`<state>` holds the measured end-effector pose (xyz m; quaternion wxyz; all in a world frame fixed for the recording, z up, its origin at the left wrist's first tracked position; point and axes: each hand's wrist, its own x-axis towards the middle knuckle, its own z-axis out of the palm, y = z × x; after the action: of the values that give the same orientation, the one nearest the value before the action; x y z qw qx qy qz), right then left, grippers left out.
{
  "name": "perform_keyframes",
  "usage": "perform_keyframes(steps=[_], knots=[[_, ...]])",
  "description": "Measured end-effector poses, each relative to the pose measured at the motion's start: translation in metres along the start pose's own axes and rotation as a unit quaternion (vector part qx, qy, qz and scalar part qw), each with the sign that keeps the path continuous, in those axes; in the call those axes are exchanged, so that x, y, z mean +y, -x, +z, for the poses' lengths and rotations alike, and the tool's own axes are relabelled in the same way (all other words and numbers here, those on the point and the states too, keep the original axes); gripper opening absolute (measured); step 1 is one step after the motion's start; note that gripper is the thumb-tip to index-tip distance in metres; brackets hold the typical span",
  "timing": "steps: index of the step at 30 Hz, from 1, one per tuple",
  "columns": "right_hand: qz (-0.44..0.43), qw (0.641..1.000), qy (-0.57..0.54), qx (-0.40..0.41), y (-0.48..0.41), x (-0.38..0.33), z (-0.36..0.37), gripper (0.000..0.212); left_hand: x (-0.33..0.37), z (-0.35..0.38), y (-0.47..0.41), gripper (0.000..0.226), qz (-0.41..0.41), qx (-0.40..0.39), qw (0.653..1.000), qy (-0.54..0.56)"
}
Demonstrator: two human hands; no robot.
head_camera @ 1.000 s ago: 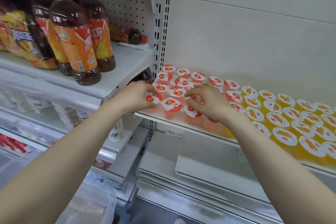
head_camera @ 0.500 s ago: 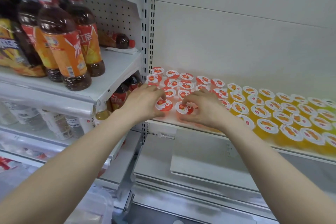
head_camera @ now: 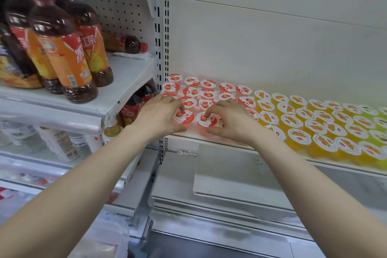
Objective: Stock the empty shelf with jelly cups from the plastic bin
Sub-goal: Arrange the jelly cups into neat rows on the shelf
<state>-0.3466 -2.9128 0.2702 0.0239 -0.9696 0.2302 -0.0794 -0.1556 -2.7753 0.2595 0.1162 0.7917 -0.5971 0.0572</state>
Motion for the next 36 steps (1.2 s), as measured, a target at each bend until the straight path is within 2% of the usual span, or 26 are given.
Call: perform_keyframes(steps=[6, 11, 15, 18, 25, 28, 32, 36], knots=[[-0.030, 0.999, 0.041, -0.002, 0.002, -0.004, -0.007, 0.057, 0.004, -0.019, 0.021, 0.052, -0.006, 0.026, 1.000, -0.011], [-0.072, 0.995, 0.072, 0.007, 0.006, -0.019, -0.014, 0.057, 0.006, -0.031, 0.054, 0.052, -0.035, 0.040, 0.998, -0.044], [-0.122, 0.990, 0.074, 0.021, 0.018, -0.035, -0.014, 0.056, 0.007, -0.035, 0.093, 0.056, -0.084, 0.041, 0.994, -0.055], [-0.182, 0.980, 0.077, 0.038, 0.028, -0.053, -0.008, 0.056, 0.009, -0.034, 0.133, 0.051, -0.119, 0.050, 0.990, -0.057], [-0.298, 0.953, 0.006, 0.060, 0.054, -0.124, 0.050, 0.044, -0.009, -0.006, 0.262, 0.047, -0.264, 0.071, 0.961, -0.038], [-0.339, 0.940, -0.017, 0.025, 0.059, -0.160, 0.088, 0.043, -0.020, 0.017, 0.322, 0.046, -0.349, 0.084, 0.933, -0.016], [-0.348, 0.932, -0.063, -0.083, 0.052, -0.212, 0.138, 0.050, -0.033, 0.050, 0.393, 0.048, -0.465, 0.086, 0.881, 0.007], [-0.297, 0.933, -0.066, -0.190, 0.029, -0.257, 0.181, 0.062, -0.047, 0.073, 0.446, 0.066, -0.551, 0.012, 0.834, 0.012]])
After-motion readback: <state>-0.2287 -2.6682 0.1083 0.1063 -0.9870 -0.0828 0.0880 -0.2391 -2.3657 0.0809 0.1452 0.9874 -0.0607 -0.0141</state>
